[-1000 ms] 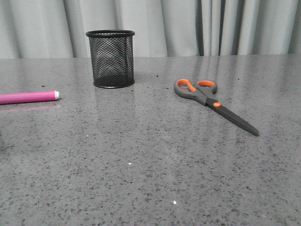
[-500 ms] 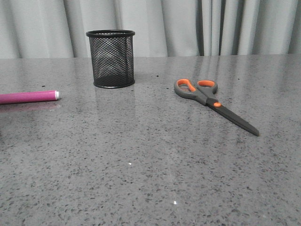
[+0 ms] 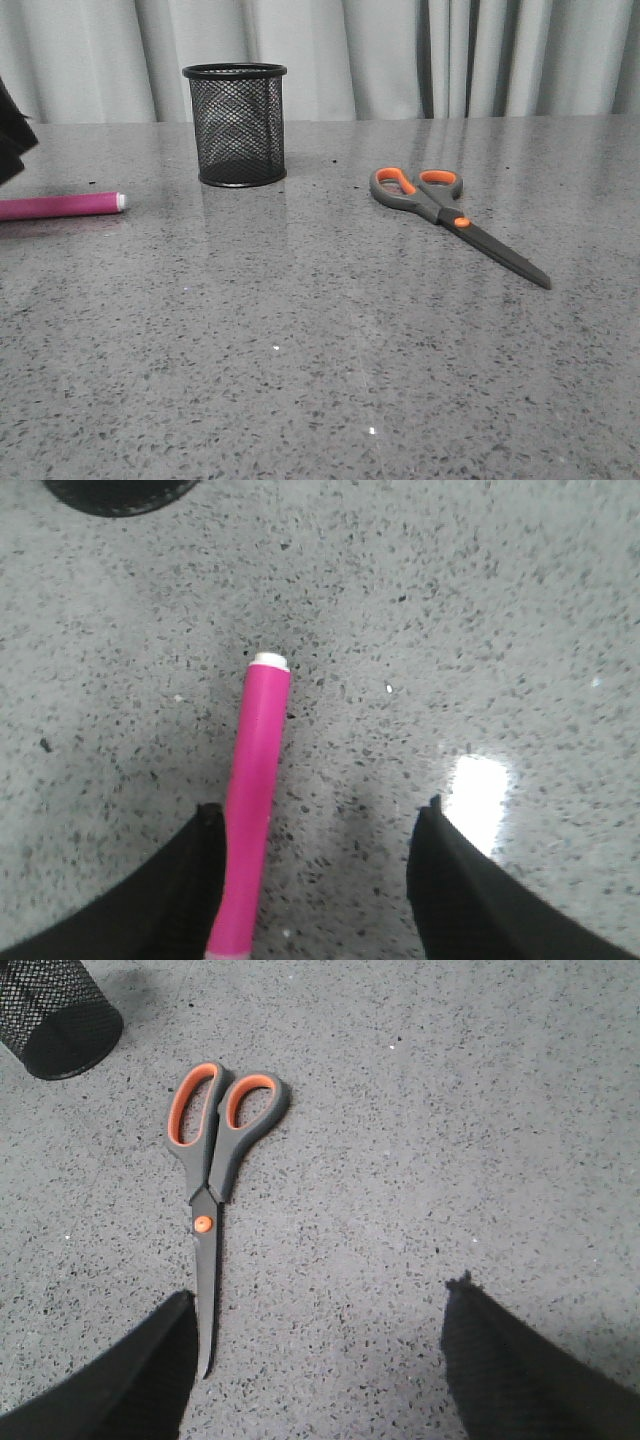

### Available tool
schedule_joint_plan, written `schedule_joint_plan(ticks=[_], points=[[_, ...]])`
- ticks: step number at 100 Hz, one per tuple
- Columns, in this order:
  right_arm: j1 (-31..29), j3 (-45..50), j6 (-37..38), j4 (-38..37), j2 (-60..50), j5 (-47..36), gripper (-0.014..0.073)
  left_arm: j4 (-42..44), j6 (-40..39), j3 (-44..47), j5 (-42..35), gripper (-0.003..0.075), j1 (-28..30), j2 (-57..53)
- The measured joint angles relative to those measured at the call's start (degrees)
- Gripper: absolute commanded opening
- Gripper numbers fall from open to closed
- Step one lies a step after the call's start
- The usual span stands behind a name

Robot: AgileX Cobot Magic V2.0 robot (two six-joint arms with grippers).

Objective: Put pen and scissors into bin
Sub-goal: 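Lower the left gripper and grasp the pink marker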

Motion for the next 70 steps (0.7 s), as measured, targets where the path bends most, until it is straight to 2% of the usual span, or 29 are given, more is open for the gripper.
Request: schedule_joint_plan(ticks=[50,57,70], points=[[0.0,0.0,-0.3,0.0,0.0,0.1,0.0465,1.6,2.0,-1.7,-4.8,0.0358,-2.8,7.5],[0.0,0.0,-0.3,0.0,0.0,0.1,0.0465,1.6,2.0,-1.8,-4.7,0.0315,-2.8,8.0],[0.0,0.0,-0.4,0.0,0.0,0.1,0.0465,1.4,2.0,-2.2,-4.3,0.0162,-2.8,8.5]])
